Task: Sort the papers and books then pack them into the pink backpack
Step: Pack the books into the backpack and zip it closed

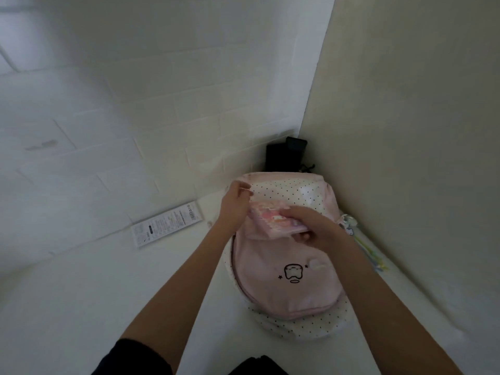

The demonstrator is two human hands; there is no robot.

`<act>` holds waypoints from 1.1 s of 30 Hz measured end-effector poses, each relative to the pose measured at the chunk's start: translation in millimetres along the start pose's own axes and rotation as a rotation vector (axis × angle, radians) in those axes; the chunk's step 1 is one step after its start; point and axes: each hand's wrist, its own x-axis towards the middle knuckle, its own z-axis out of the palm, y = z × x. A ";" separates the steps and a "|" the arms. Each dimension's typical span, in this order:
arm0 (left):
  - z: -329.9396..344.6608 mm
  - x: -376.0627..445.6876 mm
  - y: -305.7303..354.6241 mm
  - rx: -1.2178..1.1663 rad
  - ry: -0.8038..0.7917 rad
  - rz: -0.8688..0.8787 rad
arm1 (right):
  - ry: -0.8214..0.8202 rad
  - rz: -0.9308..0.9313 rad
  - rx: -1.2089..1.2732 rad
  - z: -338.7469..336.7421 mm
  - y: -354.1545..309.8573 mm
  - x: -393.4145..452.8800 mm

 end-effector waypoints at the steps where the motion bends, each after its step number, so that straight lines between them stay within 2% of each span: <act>1: 3.9 -2.8 -2.8 0.133 -0.068 0.052 | -0.039 0.084 -0.052 -17.2 -2.1 -6.9; 4: 18.9 -7.2 -11.3 0.575 -0.327 0.271 | -0.057 0.273 -0.279 -48.8 -7.2 -17.7; 6: 29.9 -9.0 -13.1 0.716 -0.373 0.382 | 0.004 0.325 -0.342 -53.8 -10.9 -17.8; 9: 43.3 -4.8 -6.7 0.903 -0.195 0.568 | 0.159 0.254 -0.242 -49.7 -11.1 -13.9; 12: 44.1 7.7 7.6 1.183 -0.041 0.611 | 0.323 0.119 0.007 -36.8 0.5 -7.4; 14: 38.3 16.6 15.5 1.204 -0.044 0.592 | 0.390 0.050 0.120 -25.6 7.3 -2.2; 15: 36.4 20.0 16.5 1.183 -0.098 0.597 | 0.409 0.023 0.171 -21.1 10.0 -0.7; 18: 36.3 24.8 7.8 1.054 -0.407 0.547 | 0.485 -0.040 0.187 -16.6 17.8 3.5; 20: 38.4 24.7 -0.6 0.981 -0.500 0.438 | 0.548 -0.099 0.097 -19.7 23.7 4.7; 23: 44.3 28.0 -10.5 0.999 -0.382 0.415 | 0.650 -0.232 -0.081 -25.1 27.4 2.8; 25: 49.7 29.6 -13.1 1.049 -0.329 0.457 | 0.679 -0.273 -0.070 -23.6 27.3 1.5; 28: 52.5 35.8 -13.8 1.041 -0.332 0.440 | 0.701 -0.228 0.006 -18.5 26.2 3.7; 30: 46.6 36.6 -9.6 1.013 -0.275 0.405 | 0.693 -0.170 -0.019 -17.4 25.5 6.1; 33: 37.2 30.5 -0.8 0.982 -0.176 0.516 | 0.664 -0.135 -0.067 -12.5 15.8 10.6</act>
